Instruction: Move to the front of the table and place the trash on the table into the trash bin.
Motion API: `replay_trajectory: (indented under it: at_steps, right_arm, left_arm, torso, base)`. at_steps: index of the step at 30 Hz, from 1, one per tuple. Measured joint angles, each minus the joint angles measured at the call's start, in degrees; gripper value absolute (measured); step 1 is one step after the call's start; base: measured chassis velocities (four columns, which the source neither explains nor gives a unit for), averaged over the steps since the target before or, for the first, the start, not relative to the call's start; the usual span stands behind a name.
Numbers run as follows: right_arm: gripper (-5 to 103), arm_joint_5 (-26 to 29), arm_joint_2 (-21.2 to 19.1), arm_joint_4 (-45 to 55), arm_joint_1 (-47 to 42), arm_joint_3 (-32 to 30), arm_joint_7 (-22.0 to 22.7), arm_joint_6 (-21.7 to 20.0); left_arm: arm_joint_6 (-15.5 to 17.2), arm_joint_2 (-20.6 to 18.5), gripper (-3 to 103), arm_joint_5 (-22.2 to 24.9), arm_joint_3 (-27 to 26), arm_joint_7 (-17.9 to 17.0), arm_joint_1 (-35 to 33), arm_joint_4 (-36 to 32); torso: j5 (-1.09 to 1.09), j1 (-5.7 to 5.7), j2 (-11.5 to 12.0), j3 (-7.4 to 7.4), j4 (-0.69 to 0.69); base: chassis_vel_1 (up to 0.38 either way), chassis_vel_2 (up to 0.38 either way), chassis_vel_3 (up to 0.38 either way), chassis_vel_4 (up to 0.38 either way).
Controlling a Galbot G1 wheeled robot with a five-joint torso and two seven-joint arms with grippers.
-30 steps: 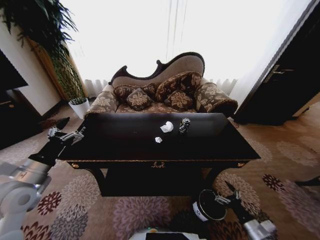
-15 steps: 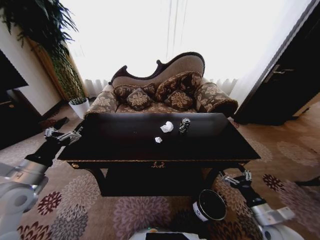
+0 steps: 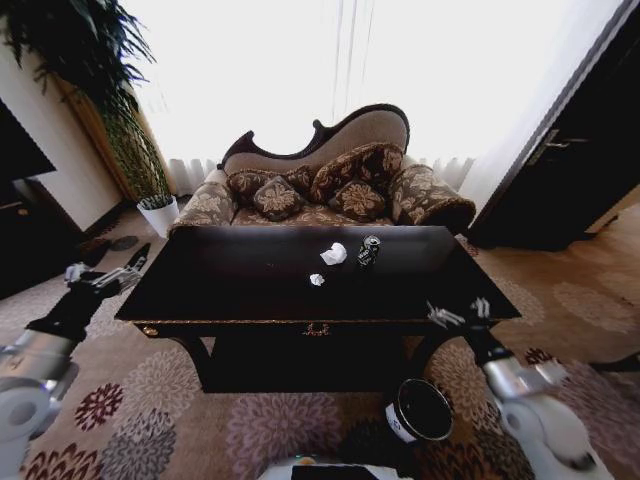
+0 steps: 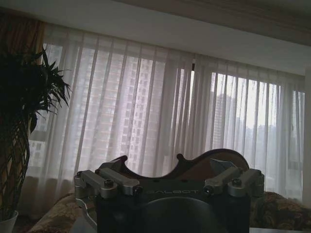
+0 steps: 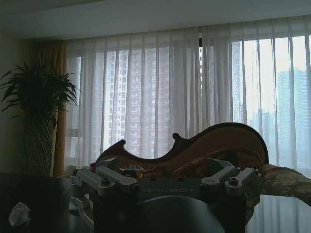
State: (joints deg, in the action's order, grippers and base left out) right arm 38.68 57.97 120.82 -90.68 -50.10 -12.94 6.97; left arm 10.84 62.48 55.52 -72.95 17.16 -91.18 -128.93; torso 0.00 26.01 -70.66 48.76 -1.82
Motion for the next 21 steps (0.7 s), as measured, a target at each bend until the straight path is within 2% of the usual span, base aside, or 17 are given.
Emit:
replay_trajectory:
  at_steps: [2,6,9,10,12,13,16,21]
  right_arm:
    - [100,1.1,-1.1,-0.8,0.9,0.3,1.5,-1.0]
    - [100,2.4,-2.9,-2.4,2.4,2.0,3.1,-2.1]
    - [100,3.0,-5.3,-4.3,6.0,7.1,5.7,-3.1]
    - [100,3.0,-5.3,-4.3,6.0,7.1,5.7,-3.1]
    - [100,3.6,-6.4,-5.2,9.2,12.3,8.1,-4.0]
    - [100,3.6,-6.4,-5.2,9.2,12.3,8.1,-4.0]
    - [100,3.9,-7.2,-5.9,12.8,17.4,9.5,-5.1]
    - [100,4.8,-7.7,-6.2,15.8,20.7,10.0,-5.9]
  left_arm:
    - [-0.1,0.3,100,-1.8,1.1,-0.1,0.5,2.4]
    - [-0.8,0.5,100,-3.7,2.4,0.2,0.4,4.8]
    - [-1.1,1.0,100,-3.9,3.1,0.9,-0.1,5.0]
    - [-1.1,1.0,100,-3.9,3.1,0.9,-0.1,5.0]
    - [-1.1,1.4,100,-3.9,3.3,1.0,-0.2,4.4]
    - [-1.1,1.4,100,-3.9,3.3,1.0,-0.2,4.4]
    - [-1.1,1.8,100,-4.2,3.3,1.1,-0.8,3.9]
    - [-1.1,2.4,100,-5.0,2.8,1.3,-1.5,4.3]
  torso:
    - [-0.01,0.00,0.0,0.00,-0.09]
    - [-0.02,0.00,0.0,0.00,-0.04]
    - [-0.02,0.00,0.0,0.00,-0.05]
    - [-0.02,0.00,0.0,0.00,-0.05]
    - [-0.01,0.00,0.0,0.00,-0.04]
    - [-0.01,0.00,0.0,0.00,-0.04]
    - [-0.02,0.00,0.0,0.00,-0.03]
    - [-0.02,0.00,0.0,0.00,-0.04]
  base:
    - [0.000,0.000,0.000,0.000]
    - [0.000,0.000,0.000,0.000]
    - [0.000,0.000,0.000,0.000]
    - [0.000,0.000,0.000,0.000]
    - [0.000,0.000,0.000,0.000]
    - [0.000,0.000,0.000,0.000]
    - [0.000,0.000,0.000,0.000]
    - [0.000,0.000,0.000,0.000]
